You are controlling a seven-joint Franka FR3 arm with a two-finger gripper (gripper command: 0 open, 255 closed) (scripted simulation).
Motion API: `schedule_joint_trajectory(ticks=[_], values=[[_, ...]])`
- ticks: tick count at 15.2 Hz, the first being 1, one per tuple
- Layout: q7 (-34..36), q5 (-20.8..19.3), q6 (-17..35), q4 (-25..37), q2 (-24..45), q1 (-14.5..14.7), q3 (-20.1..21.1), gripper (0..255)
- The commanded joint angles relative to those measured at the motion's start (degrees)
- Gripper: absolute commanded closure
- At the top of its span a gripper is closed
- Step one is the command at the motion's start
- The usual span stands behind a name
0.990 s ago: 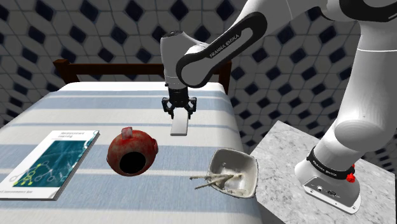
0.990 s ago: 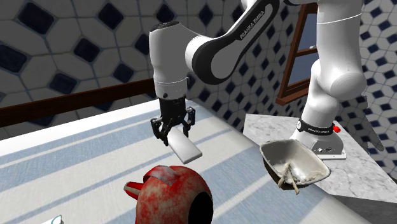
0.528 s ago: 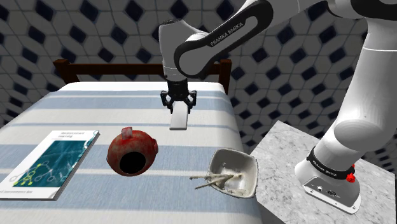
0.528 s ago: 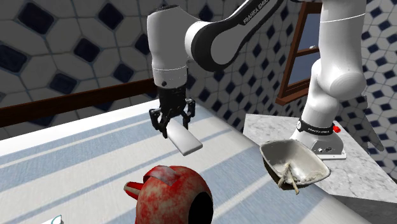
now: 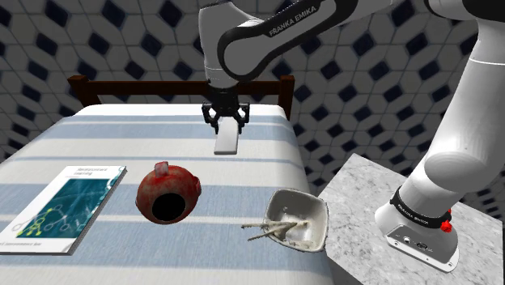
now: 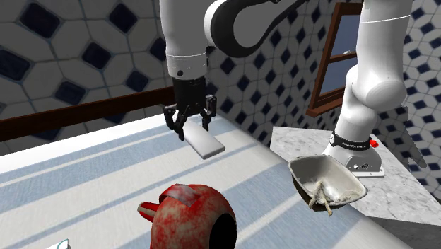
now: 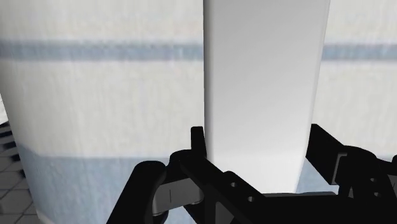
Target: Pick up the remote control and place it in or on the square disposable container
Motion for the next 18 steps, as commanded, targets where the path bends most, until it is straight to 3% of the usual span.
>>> schedule_joint_trajectory(ticks=[1, 16, 18], values=[[-0.24, 0.42, -1.35, 0.85, -0.59, -0.07, 0.12, 255], [-1.64, 2.53, -12.16, 9.2, -3.6, -0.43, 0.53, 255], [-1.53, 3.69, -11.9, 7.2, -5.67, -0.43, 0.87, 255]])
